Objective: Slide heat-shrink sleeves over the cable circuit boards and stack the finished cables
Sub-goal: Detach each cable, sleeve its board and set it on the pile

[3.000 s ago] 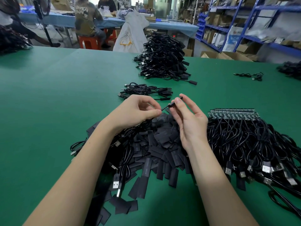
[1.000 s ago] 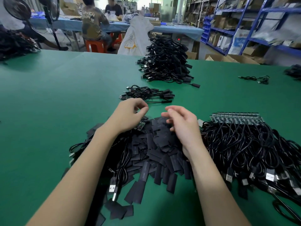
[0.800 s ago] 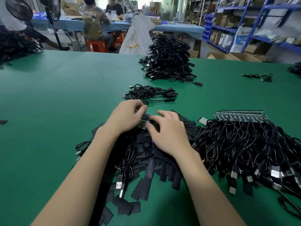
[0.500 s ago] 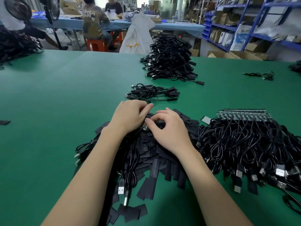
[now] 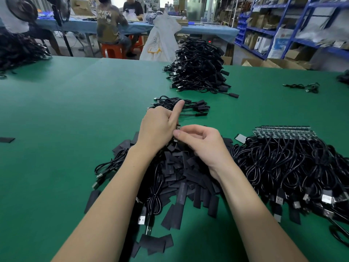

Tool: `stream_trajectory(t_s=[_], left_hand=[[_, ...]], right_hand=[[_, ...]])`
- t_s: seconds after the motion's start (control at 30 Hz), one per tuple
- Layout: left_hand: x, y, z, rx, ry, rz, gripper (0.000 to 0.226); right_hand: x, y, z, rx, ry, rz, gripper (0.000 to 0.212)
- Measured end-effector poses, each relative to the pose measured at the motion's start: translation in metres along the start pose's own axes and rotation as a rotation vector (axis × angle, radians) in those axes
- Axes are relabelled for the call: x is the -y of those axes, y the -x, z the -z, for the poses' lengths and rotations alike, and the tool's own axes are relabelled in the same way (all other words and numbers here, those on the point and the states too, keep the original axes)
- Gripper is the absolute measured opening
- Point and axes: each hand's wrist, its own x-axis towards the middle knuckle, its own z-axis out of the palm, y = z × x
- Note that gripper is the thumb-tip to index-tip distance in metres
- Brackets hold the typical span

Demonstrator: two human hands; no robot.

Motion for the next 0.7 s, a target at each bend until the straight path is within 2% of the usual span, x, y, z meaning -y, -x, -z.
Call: stream_trajectory(t_s=[0.1,0.37,0.7], left_hand=[[-0.004,-0.001,-0.001,-0.036,0.101,-0.004,0.079],[-0.009,-0.001,-0.005,0.016,0.139,0.006,0.077],[-0.014,0.001,-0.003,0.084,0.125,0.034,0.072]], right_hand=[[0.004,0.000,0.001,0.006,-0.084,-0.021,0.015],[0.006,0.001,0.003,0.029,-0.167,-0.128,0.007],[0.006,0.001,0.003,0.089,-0.338,-0.169,0.016]])
